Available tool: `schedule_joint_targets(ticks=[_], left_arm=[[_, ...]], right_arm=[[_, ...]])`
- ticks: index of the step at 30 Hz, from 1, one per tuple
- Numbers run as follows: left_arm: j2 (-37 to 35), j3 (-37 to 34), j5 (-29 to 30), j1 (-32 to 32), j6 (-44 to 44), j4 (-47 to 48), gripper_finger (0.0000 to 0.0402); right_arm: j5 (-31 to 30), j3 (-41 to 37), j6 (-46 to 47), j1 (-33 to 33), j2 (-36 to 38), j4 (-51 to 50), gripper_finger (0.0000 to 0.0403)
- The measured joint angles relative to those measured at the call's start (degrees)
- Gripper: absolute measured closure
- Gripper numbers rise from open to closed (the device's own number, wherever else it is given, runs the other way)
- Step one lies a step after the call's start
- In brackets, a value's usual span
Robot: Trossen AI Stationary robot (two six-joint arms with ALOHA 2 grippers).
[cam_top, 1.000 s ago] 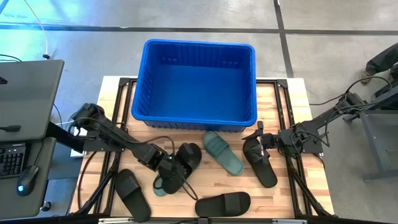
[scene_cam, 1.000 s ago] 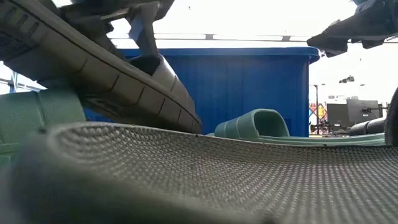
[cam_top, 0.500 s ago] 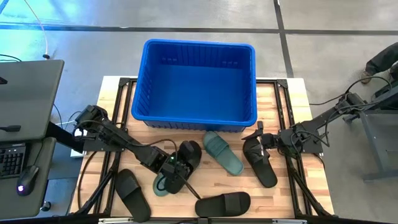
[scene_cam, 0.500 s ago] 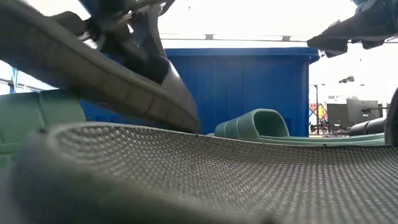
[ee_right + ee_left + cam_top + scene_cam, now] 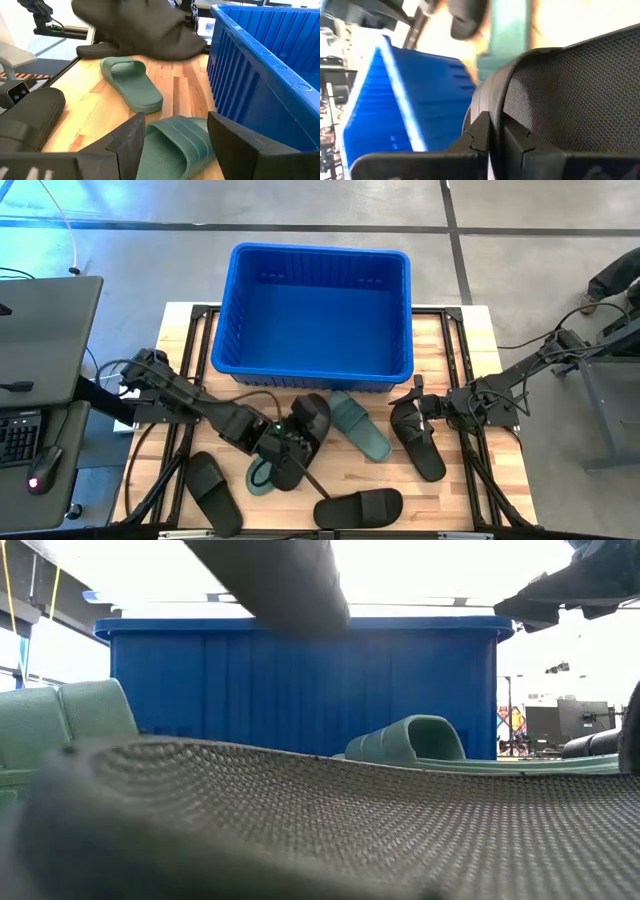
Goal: Pick and place slides into bin
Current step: Put the black slide into the blue container
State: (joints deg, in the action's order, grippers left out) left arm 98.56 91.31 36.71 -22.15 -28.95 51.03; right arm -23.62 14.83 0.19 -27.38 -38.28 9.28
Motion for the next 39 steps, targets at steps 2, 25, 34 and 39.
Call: schedule_joint_targets(ticks=[2,25,34,39], left_arm=[[0.0,5.8,0.0,0.0,-3.6,2.1,0.0393],[12.6,28.9,-8.6,38.8,-19.4,-23.4,0.0396],[28.5,28.9,-15.6,49.2,-11.2,-28.5,0.0396],[31.6,28.9,-15.8,50.8,-9.3,-27.4,0.0381]], right_arm=[[0.0,0.0,0.0,0.0,0.0,0.0,0.0198],[0.0,0.0,2.4,0.0,0.0,-0.1,0.0196],[-0.2,0.0,2.4,0.0,-0.5,-1.4,0.0196],[-0.2,0.0,2.4,0.0,-0.6,-1.8,0.0196]])
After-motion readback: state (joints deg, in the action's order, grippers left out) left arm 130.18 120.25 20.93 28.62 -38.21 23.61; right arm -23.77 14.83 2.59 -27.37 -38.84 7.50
